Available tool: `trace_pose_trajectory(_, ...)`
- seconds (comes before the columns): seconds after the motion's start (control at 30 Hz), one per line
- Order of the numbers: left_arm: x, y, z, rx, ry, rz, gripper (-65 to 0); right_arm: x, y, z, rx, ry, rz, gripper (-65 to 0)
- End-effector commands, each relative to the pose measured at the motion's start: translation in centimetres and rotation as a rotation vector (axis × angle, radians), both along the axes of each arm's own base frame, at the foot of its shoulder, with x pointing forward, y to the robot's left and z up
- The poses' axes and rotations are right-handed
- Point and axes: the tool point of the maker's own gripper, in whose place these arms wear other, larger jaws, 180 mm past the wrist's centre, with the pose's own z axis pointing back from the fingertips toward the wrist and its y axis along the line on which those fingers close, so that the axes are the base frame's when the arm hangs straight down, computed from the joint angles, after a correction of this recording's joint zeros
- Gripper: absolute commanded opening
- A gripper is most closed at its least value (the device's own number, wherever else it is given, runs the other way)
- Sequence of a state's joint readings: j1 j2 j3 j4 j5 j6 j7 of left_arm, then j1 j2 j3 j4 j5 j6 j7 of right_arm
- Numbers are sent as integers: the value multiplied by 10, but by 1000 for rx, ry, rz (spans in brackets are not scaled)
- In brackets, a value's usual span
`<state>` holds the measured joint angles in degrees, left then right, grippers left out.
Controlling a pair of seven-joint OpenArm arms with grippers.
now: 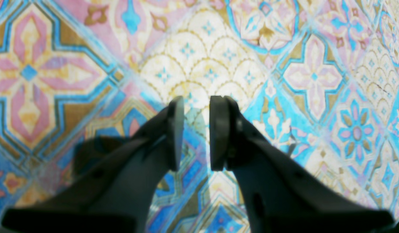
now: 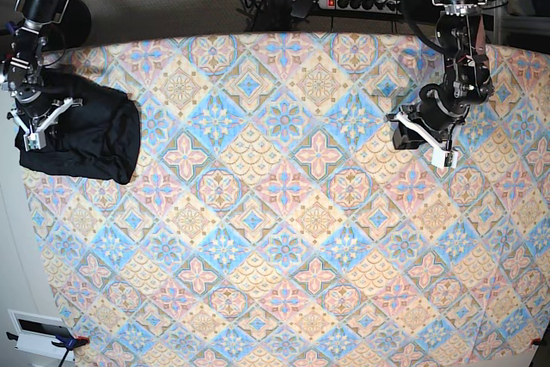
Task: Layout the t-shirt on the table in an organized manner, then fold the t-shirt properly
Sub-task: 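Release the folded shirt with the right gripper and lift away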
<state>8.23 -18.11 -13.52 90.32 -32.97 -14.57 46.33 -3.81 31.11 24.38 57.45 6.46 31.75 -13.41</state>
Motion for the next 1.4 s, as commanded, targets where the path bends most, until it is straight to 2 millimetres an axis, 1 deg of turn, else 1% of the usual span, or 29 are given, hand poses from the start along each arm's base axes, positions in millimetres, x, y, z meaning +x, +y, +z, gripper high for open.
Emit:
trace_pose_trajectory(0.0,9,4,14,4,-52,0,-511,-10,-11,-4,-44,68,2,-650)
trace_pose_trajectory(0.13,9,4,14,4,-52,0,-511,-8,9,-14,-33,91,76,-650)
trace_pose_trajectory(0.2,9,3,13,4,-49,-1,-511,-6,14,-15,-29,85,91,-650)
trace_pose_trajectory(0.27,9,3,13,3,-49,0,-511,-3,12,-10,-26,55,82,-650)
trace_pose_trajectory(0.33,9,2,13,1,-48,-1,-511,2,4,1,-27,0,54,-650)
trace_pose_trajectory(0.4,9,2,13,1,-48,-1,-511,13,-3,22,-37,-86,41,-650)
trace_pose_trajectory(0.5,8,1,13,-2,-47,-3,-511,32,-2,56,-66,-207,62,-650)
trace_pose_trajectory(0.53,8,0,13,-3,-47,-5,-511,39,2,68,-75,-246,73,-650)
trace_pose_trajectory(0.6,9,0,13,-4,-48,-6,-511,47,11,84,-78,-309,80,-650)
trace_pose_trajectory(0.7,9,-1,13,-8,-49,-7,-511,59,20,132,-119,-451,84,-650)
trace_pose_trajectory(0.77,9,-1,13,-8,-51,-6,-511,65,29,162,-152,-529,108,-650)
trace_pose_trajectory(0.8,10,-1,14,-7,-52,-7,-511,67,37,175,-165,-563,123,-650)
trace_pose_trajectory(0.83,11,-1,17,-6,-60,-6,-511,68,43,183,-170,-585,134,-650)
trace_pose_trajectory(0.87,13,-2,22,-2,-77,-10,-511,61,43,188,-181,-597,126,-650)
trace_pose_trajectory(0.93,6,-6,31,9,-97,-27,-511,39,34,193,-210,-606,81,-650)
trace_pose_trajectory(1.0,-1,-11,51,37,-147,-51,-511,22,30,199,-227,-622,37,-650)
trace_pose_trajectory(1.03,-7,-8,61,52,-170,-48,-511,13,25,203,-240,-631,10,-650)
trace_pose_trajectory(1.1,-20,-6,85,85,-223,-46,-511,-13,13,200,-261,-614,-55,-650)
trace_pose_trajectory(1.17,-31,-7,97,105,-246,-56,-511,-34,3,197,-282,-592,-101,-650)
trace_pose_trajectory(1.2,-35,-9,99,104,-248,-60,-511,-48,-2,191,-287,-565,-128,-650)
trace_pose_trajectory(1.23,-40,-10,97,103,-235,-63,-511,-61,-7,186,-293,-542,-152,-650)
trace_pose_trajectory(1.3,-54,-10,86,101,-191,-65,-511,-84,-12,173,-293,-492,-189,-650)
trace_pose_trajectory(1.37,-74,-11,72,97,-129,-70,-511,-109,-10,155,-282,-421,-209,-650)
